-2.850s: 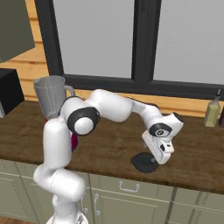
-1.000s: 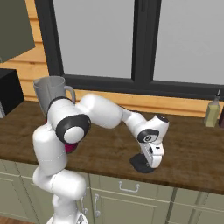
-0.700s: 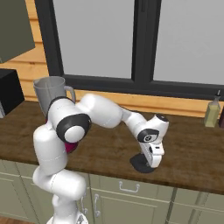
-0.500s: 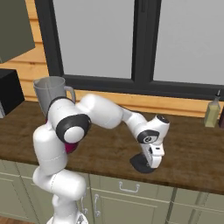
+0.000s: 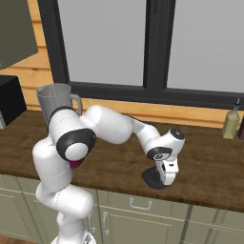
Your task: Close the lid blender by securely placing the lid on top.
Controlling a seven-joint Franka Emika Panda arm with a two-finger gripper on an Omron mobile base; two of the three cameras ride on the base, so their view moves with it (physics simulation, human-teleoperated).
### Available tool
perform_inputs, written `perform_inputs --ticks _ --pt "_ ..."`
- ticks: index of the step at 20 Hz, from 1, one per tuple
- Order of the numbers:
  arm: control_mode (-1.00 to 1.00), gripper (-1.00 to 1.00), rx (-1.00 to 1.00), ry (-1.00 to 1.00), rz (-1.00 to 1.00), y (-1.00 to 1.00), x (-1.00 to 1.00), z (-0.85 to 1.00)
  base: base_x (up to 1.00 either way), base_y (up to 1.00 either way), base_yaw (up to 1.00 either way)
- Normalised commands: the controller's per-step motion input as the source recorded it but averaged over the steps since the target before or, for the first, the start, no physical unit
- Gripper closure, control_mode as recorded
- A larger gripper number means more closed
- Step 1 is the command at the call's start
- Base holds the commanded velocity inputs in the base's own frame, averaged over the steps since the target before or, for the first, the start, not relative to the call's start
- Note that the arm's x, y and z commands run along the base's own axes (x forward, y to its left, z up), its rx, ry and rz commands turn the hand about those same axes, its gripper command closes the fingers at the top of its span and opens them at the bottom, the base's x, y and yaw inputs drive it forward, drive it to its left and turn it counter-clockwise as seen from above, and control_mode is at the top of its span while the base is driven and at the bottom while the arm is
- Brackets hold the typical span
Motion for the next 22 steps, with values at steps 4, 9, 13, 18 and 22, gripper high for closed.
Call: perform_inputs --ticks 4,9,13,18,22 --pt "-1.0 1.0 -0.01 0.0 0.02 0.9 0.0 -1.0 0.0 0.0 0.0" --pt "-1.0 1.0 0.0 0.0 0.05 0.68 0.0 -0.95 0.0 0.0 0.0" --pt "-1.0 1.0 0.0 0.0 0.01 0.63 0.0 -0.62 0.0 0.0 0.0" --pt "-1.0 1.0 0.0 0.0 0.02 0.54 0.07 0.03 0.0 0.0 0.0" --pt "-1.0 1.0 0.0 -0.02 0.03 0.22 -0.08 0.61 0.0 0.0 0.0"
